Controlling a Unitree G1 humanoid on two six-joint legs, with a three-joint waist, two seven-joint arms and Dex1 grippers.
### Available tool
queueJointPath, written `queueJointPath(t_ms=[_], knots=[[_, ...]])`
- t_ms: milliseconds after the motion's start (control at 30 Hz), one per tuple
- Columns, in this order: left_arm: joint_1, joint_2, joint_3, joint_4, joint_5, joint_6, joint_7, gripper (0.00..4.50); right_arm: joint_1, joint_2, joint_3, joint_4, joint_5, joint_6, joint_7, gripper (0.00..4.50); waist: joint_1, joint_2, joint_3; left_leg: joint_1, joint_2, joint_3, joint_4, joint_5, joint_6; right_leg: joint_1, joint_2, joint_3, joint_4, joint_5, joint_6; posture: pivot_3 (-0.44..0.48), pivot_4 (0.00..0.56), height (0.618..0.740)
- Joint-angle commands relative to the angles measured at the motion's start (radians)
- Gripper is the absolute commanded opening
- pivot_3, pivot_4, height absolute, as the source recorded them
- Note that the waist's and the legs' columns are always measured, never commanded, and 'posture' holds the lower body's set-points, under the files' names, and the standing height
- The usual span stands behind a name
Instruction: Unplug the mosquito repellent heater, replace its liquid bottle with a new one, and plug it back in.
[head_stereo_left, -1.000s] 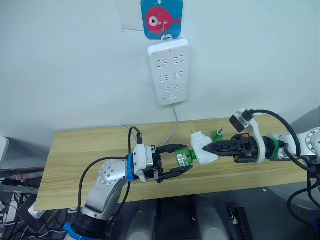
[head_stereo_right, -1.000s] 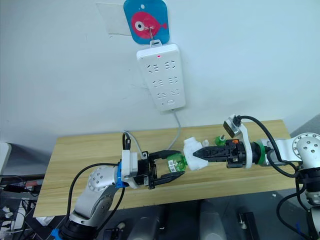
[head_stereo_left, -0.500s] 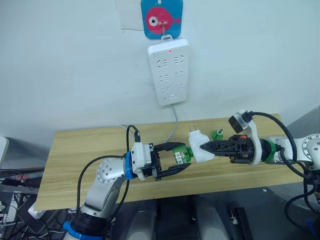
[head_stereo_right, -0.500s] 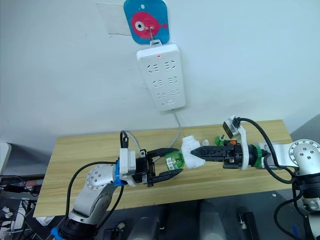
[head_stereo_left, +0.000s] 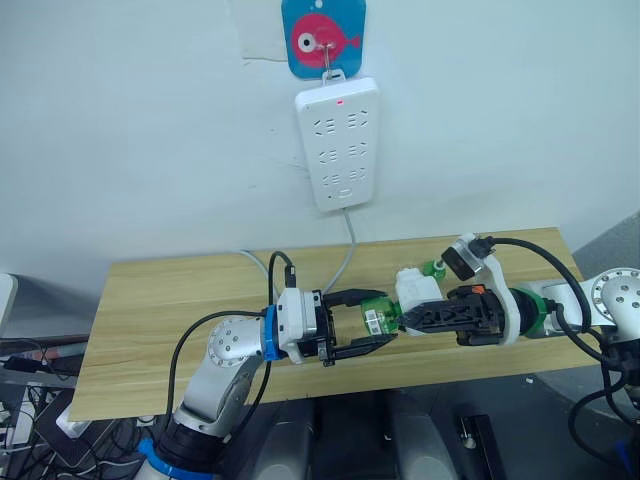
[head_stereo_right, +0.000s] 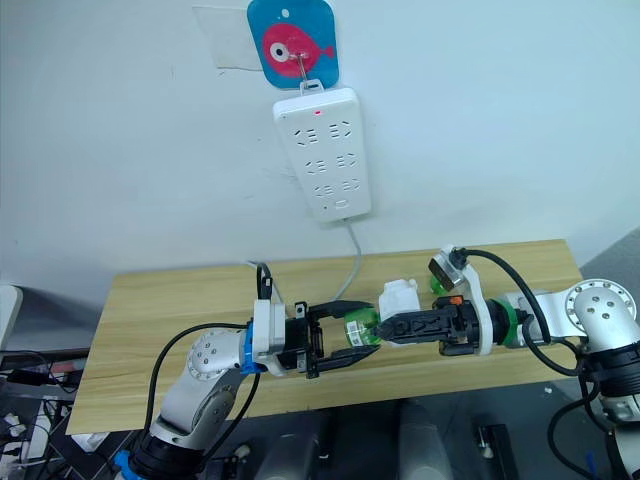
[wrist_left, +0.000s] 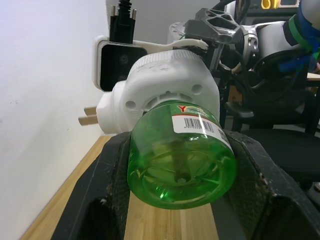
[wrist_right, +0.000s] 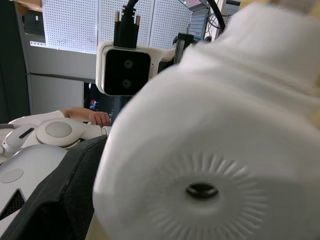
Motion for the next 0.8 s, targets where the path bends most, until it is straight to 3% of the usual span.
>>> queueJointPath(t_ms=[33, 533, 800], knots=[[-0.004, -0.005, 0.01, -0.014, -0.011, 0.009, 0.015, 2.27, -0.004, -0.007, -0.008, -0.037, 0.035, -0.004, 0.022, 4.47, 0.0, 0.0, 0.0, 0.0, 0.0, 0.0, 0.0, 0.0, 0.0, 0.0, 0.0, 0.0, 0.0, 0.0, 0.0, -0.019, 0.321, 0.74], [-0.014, -0.01, 0.011, -0.014, -0.014, 0.015, 0.02, 2.27, 0.087, -0.047, -0.003, -0.115, 0.035, -0.029, 0.066, 4.47, 0.0, 0.0, 0.0, 0.0, 0.0, 0.0, 0.0, 0.0, 0.0, 0.0, 0.0, 0.0, 0.0, 0.0, 0.0, -0.027, 0.32, 0.74], [-0.005, -0.008, 0.011, -0.017, -0.012, 0.008, 0.019, 2.27, 0.175, -0.149, -0.006, -0.183, 0.035, -0.043, 0.129, 4.47, 0.001, 0.0, 0.0, 0.0, 0.0, 0.0, 0.0, 0.0, 0.0, 0.0, 0.0, 0.0, 0.0, 0.0, 0.0, -0.03, 0.309, 0.74]])
